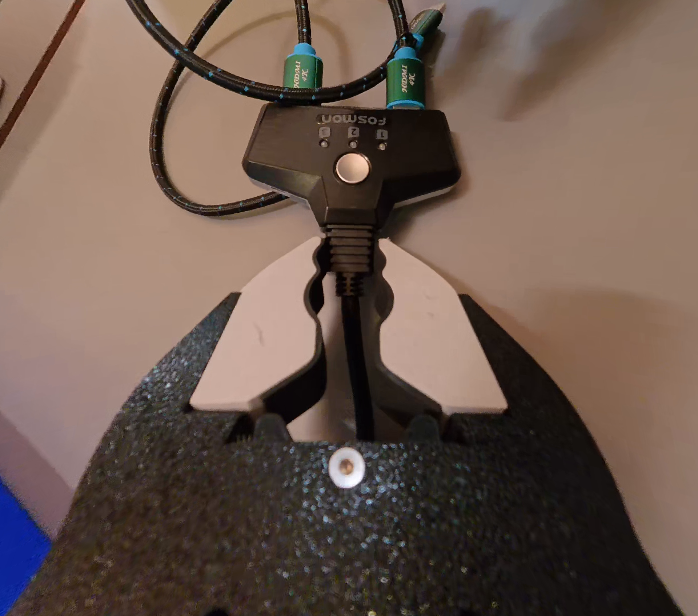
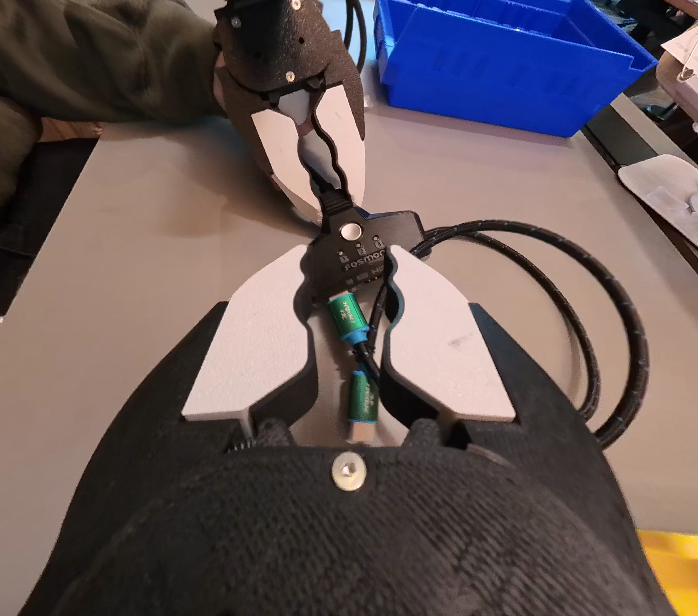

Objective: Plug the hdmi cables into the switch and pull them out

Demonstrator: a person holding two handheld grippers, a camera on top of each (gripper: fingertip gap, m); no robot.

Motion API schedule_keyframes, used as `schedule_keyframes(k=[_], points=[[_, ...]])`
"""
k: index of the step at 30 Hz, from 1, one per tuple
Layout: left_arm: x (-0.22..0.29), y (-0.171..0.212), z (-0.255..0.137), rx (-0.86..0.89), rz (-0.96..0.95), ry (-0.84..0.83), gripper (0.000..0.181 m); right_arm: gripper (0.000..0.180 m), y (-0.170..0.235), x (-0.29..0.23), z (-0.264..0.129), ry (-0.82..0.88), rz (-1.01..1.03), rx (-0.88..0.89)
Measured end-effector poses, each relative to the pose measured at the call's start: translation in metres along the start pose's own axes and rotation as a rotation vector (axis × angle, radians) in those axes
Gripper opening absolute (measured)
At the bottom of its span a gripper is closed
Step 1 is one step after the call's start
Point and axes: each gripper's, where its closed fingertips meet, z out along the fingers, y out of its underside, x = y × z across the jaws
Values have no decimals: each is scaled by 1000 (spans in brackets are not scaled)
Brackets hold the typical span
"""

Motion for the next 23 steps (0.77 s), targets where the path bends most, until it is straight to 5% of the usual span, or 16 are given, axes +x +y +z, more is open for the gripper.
schedule_keyframes(k=[11, 14, 23], points=[[-24, -45, -73, 392, -246, 134, 21, 38, -49, -2, -6, 86, -136, 180], [-21, -40, -89, 335, -172, 152, 22, 35, -80, -10, -13, 108, -178, 250], [5, -36, -87, 255, 15, 234, 22, 23, -54, -47, 18, -60, -155, -59]])
